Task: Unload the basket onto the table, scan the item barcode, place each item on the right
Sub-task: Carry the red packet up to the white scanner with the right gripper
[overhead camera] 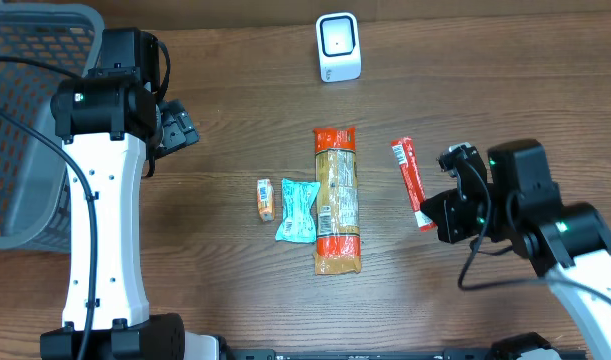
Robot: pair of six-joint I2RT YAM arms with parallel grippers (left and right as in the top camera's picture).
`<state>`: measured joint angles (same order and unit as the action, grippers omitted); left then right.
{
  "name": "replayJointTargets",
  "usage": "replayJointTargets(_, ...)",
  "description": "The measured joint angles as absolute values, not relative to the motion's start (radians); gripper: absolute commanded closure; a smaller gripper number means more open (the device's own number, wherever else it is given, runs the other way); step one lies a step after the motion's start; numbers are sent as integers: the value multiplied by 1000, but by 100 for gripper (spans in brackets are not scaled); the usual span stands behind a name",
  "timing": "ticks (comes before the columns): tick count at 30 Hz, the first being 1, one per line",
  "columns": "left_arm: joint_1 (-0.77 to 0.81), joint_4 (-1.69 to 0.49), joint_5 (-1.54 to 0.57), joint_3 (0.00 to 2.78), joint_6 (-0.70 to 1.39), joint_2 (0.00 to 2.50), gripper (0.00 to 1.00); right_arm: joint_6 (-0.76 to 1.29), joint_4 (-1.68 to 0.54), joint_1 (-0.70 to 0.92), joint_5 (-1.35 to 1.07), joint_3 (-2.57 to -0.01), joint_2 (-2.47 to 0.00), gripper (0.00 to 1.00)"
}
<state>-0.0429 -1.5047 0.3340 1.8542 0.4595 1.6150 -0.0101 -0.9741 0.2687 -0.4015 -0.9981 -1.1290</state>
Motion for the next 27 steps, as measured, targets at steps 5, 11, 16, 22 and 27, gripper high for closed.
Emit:
replayJointTargets(5,-43,-1505,334,1854,459,1615,1,-7,-1060,269,-363,-1187,-1302,96)
replayJointTargets(11,-43,-1505,334,1854,459,1615,0,-8,-1248,269,-288,-1654,-1535,96)
replayJointTargets(16,-43,-1505,334,1854,459,1615,0,-27,-1285,274,-218,-1963,-1722,96)
replayJointTargets(22,-43,-1505,334,1854,459,1615,1,-57,-1127,339,-62,-2004,-1850,96)
replayJointTargets(27,-43,-1504,334,1854,459,1615,0,-131,-973,418,133,-2004,-1935,96)
